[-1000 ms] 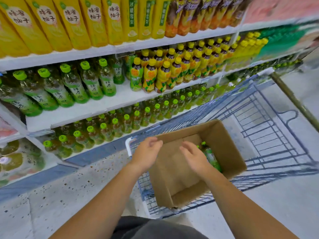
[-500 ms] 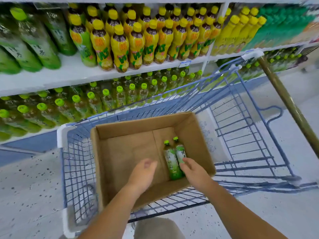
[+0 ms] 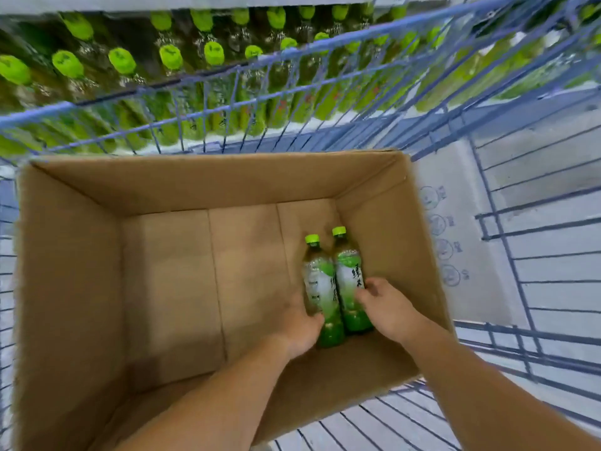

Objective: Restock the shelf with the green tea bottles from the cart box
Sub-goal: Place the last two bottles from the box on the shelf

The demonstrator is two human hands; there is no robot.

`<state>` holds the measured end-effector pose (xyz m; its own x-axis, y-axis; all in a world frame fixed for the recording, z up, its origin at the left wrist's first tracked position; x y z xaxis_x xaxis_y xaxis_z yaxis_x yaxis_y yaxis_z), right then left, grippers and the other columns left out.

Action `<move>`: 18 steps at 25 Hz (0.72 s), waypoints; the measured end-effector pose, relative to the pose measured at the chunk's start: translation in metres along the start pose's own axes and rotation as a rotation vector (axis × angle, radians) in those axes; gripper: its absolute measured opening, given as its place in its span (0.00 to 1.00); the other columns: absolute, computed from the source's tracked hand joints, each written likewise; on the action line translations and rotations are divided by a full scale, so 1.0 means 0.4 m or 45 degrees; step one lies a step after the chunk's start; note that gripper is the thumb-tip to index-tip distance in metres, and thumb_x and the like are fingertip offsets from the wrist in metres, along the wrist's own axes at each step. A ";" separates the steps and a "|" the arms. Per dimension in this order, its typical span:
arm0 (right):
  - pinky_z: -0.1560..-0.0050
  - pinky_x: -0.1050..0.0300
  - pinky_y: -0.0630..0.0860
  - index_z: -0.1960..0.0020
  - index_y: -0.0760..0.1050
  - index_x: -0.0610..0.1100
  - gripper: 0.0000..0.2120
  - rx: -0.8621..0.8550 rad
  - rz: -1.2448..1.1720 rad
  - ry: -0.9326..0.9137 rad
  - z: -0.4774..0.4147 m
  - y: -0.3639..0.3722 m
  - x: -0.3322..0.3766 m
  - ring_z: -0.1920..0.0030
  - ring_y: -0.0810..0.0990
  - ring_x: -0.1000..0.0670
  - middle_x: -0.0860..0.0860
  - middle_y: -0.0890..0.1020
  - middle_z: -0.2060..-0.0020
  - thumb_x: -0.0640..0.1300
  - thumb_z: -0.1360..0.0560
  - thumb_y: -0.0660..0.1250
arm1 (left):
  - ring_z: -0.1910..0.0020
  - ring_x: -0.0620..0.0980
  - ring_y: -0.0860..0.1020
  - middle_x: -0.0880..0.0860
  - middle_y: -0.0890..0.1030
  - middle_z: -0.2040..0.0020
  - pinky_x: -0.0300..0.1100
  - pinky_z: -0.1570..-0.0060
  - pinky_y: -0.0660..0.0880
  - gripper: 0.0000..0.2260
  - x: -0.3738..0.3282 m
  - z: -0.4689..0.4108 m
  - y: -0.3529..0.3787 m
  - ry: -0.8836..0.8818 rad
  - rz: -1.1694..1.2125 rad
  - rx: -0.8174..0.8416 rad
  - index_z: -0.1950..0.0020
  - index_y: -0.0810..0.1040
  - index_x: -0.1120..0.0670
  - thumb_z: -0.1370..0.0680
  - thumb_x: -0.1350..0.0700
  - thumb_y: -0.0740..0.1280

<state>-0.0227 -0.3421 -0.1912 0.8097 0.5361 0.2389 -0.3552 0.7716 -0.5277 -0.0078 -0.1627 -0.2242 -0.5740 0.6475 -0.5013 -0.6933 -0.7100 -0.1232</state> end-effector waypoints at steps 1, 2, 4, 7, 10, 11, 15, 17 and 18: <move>0.42 0.53 0.74 0.36 0.72 0.50 0.15 0.007 0.029 -0.011 -0.039 0.007 -0.015 0.48 0.80 0.48 0.49 0.81 0.44 0.55 0.19 0.59 | 0.28 0.55 0.69 0.52 0.67 0.24 0.50 0.28 0.66 0.32 -0.001 -0.025 0.025 0.010 -0.037 -0.011 0.19 0.53 0.47 0.20 0.50 0.65; 0.45 0.53 0.75 0.38 0.73 0.49 0.15 0.019 0.087 -0.009 -0.068 0.013 -0.026 0.49 0.80 0.49 0.49 0.82 0.45 0.56 0.20 0.60 | 0.25 0.56 0.65 0.53 0.62 0.21 0.51 0.27 0.64 0.38 0.000 -0.048 0.049 0.004 -0.095 -0.027 0.18 0.47 0.48 0.21 0.49 0.66; 0.50 0.56 0.72 0.38 0.74 0.46 0.15 0.014 0.199 0.009 -0.109 0.022 -0.042 0.49 0.79 0.47 0.47 0.82 0.44 0.54 0.19 0.60 | 0.22 0.59 0.58 0.57 0.54 0.19 0.51 0.25 0.60 0.47 -0.005 -0.071 0.087 -0.064 -0.202 -0.061 0.18 0.36 0.51 0.23 0.45 0.68; 0.52 0.57 0.71 0.39 0.76 0.42 0.15 -0.024 0.366 0.006 -0.147 0.021 -0.035 0.45 0.80 0.43 0.44 0.82 0.44 0.51 0.19 0.64 | 0.21 0.58 0.52 0.56 0.46 0.19 0.50 0.24 0.56 0.52 -0.019 -0.086 0.111 -0.129 -0.228 -0.091 0.20 0.32 0.55 0.24 0.45 0.71; 0.55 0.58 0.72 0.42 0.80 0.41 0.17 -0.005 0.416 0.062 -0.172 0.021 -0.026 0.46 0.82 0.43 0.44 0.84 0.46 0.52 0.23 0.70 | 0.27 0.58 0.65 0.57 0.58 0.25 0.49 0.30 0.65 0.42 -0.032 -0.105 0.109 -0.127 -0.198 -0.238 0.20 0.49 0.58 0.23 0.46 0.70; 0.55 0.58 0.72 0.42 0.80 0.41 0.18 -0.004 0.421 0.069 -0.177 0.026 -0.025 0.46 0.82 0.43 0.43 0.83 0.46 0.52 0.24 0.71 | 0.30 0.58 0.68 0.56 0.62 0.28 0.49 0.33 0.67 0.36 -0.034 -0.114 0.105 -0.134 -0.189 -0.279 0.22 0.55 0.58 0.22 0.46 0.69; 0.50 0.56 0.75 0.40 0.76 0.43 0.23 -0.081 0.345 0.076 -0.192 0.045 -0.027 0.44 0.81 0.43 0.45 0.82 0.44 0.53 0.31 0.74 | 0.37 0.57 0.74 0.56 0.67 0.36 0.47 0.41 0.72 0.29 -0.055 -0.136 0.097 -0.183 -0.215 -0.320 0.30 0.65 0.58 0.24 0.45 0.69; 0.49 0.57 0.72 0.38 0.71 0.43 0.27 -0.078 0.289 0.106 -0.194 0.053 -0.028 0.41 0.79 0.43 0.46 0.79 0.43 0.52 0.32 0.75 | 0.41 0.56 0.76 0.56 0.70 0.38 0.46 0.47 0.75 0.29 -0.056 -0.147 0.093 -0.237 -0.165 -0.322 0.33 0.67 0.57 0.27 0.45 0.73; 0.49 0.57 0.72 0.38 0.71 0.43 0.28 -0.057 0.275 0.131 -0.195 0.055 -0.026 0.42 0.80 0.43 0.47 0.79 0.44 0.52 0.33 0.76 | 0.43 0.56 0.78 0.55 0.73 0.40 0.46 0.48 0.77 0.29 -0.054 -0.153 0.088 -0.258 -0.114 -0.314 0.35 0.69 0.56 0.30 0.45 0.75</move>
<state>-0.0024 -0.3574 -0.2687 0.7614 0.6474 0.0338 -0.5057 0.6258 -0.5939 0.0070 -0.2187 -0.2702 -0.6079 0.7346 -0.3015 -0.6327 -0.6775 -0.3751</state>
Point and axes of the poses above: each hand's wrist, its own z-axis away from the middle knuckle, its own y-axis out of the palm, x = y × z, the point moved 3 cm from there along -z, towards the middle knuckle
